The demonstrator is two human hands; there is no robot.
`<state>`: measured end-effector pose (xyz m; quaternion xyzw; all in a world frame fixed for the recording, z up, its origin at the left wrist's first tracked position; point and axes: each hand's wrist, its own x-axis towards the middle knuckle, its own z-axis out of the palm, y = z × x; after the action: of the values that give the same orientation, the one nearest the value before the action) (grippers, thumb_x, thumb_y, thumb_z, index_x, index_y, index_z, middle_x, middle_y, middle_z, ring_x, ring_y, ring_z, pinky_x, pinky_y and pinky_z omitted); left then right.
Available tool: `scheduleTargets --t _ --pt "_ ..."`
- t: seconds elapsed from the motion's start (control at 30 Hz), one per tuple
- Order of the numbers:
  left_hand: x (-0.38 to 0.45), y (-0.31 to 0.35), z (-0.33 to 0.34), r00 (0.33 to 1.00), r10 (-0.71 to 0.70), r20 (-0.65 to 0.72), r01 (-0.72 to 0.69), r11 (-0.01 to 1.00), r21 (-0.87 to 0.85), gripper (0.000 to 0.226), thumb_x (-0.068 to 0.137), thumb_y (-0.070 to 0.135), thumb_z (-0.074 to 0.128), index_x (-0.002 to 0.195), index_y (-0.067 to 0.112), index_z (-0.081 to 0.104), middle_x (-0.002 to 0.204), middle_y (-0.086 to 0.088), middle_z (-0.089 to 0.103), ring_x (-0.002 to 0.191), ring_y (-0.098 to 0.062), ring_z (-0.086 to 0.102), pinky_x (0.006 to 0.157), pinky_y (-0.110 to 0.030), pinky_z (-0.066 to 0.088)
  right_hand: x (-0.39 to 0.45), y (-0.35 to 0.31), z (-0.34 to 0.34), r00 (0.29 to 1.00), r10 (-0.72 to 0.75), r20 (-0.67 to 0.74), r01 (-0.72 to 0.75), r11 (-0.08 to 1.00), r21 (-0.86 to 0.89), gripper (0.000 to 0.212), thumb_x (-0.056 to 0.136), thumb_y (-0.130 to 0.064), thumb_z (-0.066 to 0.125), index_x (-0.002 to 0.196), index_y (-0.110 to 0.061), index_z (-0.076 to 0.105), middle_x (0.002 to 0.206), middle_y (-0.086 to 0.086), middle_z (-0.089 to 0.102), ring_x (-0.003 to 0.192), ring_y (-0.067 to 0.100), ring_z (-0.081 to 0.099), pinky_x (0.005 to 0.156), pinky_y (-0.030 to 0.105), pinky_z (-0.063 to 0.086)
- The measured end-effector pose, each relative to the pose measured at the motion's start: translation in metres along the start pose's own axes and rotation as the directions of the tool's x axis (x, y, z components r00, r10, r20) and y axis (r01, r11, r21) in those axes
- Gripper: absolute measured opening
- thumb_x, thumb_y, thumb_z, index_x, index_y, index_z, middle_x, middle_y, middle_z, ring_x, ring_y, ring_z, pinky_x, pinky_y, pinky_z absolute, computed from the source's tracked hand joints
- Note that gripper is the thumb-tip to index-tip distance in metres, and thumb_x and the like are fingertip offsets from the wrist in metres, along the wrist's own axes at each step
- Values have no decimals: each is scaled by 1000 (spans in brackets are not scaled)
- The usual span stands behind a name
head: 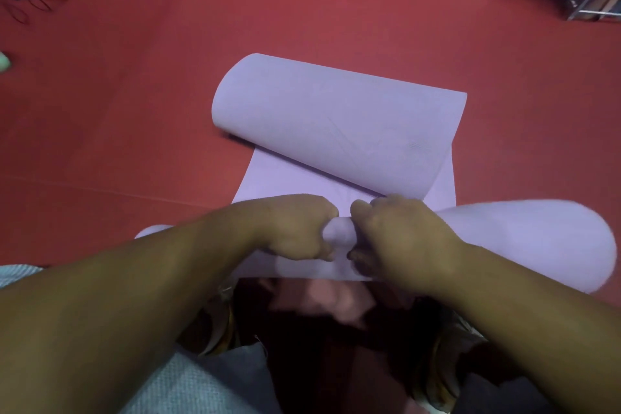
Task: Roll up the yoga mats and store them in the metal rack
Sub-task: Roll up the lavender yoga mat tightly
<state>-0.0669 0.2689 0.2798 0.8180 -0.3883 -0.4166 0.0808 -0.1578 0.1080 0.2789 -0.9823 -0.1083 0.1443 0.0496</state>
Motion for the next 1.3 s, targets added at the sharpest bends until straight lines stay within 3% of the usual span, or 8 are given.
scheduleTargets --t 0.2,0.47,0.6,0.77,0.97,1.07,1.17,1.3 --pt "-2 6 -3 981 69 179 -72 997 6 22 94 33 64 109 17 59 99 0 65 94 -24 61 86 -40 51 -1 1 0 984 5 180 -13 999 46 44 88 -68 54 82 -25 45 77 -5 52 74 20 50 63 32 36" --pt "-2 13 23 963 119 -242 1 897 441 25 90 44 59 108 30 46 84 4 45 82 -22 50 66 -34 35 7 12 3 971 26 238 -62 988 144 40 88 -67 52 78 -28 50 75 -7 54 75 20 55 66 33 46" --pt "3 7 20 997 53 -51 -42 978 203 33 85 50 48 104 25 59 95 4 61 91 -20 57 74 -37 45 8 7 3 975 18 223 -32 998 60 41 88 -69 52 80 -29 47 68 -8 44 74 20 49 63 31 35" --pt "9 -13 5 990 116 85 -110 991 -75 10 92 27 67 100 20 67 95 2 68 91 -20 63 85 -39 53 9 3 3 998 -35 46 31 997 69 50 84 -68 60 103 -23 53 90 -1 48 94 26 54 69 34 35" --pt "13 -13 4 985 147 88 -145 989 -31 8 95 29 65 89 24 62 85 7 61 75 -7 57 67 -23 43 9 0 6 994 -4 110 -6 996 85 44 94 -64 49 91 -22 35 75 -5 42 75 22 43 64 34 28" --pt "11 -9 -1 993 118 6 -118 980 160 21 93 38 67 100 18 62 87 3 52 70 -4 47 59 -18 33 8 1 3 993 0 117 -10 996 87 46 95 -67 42 89 -21 40 80 -4 48 74 20 42 66 33 29" --pt "8 4 1 979 36 -203 41 931 363 41 87 47 66 119 25 53 101 1 44 91 -18 50 69 -33 32 14 15 -1 986 28 162 -49 991 125 49 92 -71 45 87 -22 47 83 -2 54 77 22 49 70 35 44" --pt "9 9 15 960 -23 -279 125 926 356 54 78 46 78 104 23 36 90 4 44 84 -23 52 66 -34 35 20 25 4 977 12 211 -36 993 111 53 86 -75 51 83 -23 46 76 -7 48 78 22 50 70 36 45"
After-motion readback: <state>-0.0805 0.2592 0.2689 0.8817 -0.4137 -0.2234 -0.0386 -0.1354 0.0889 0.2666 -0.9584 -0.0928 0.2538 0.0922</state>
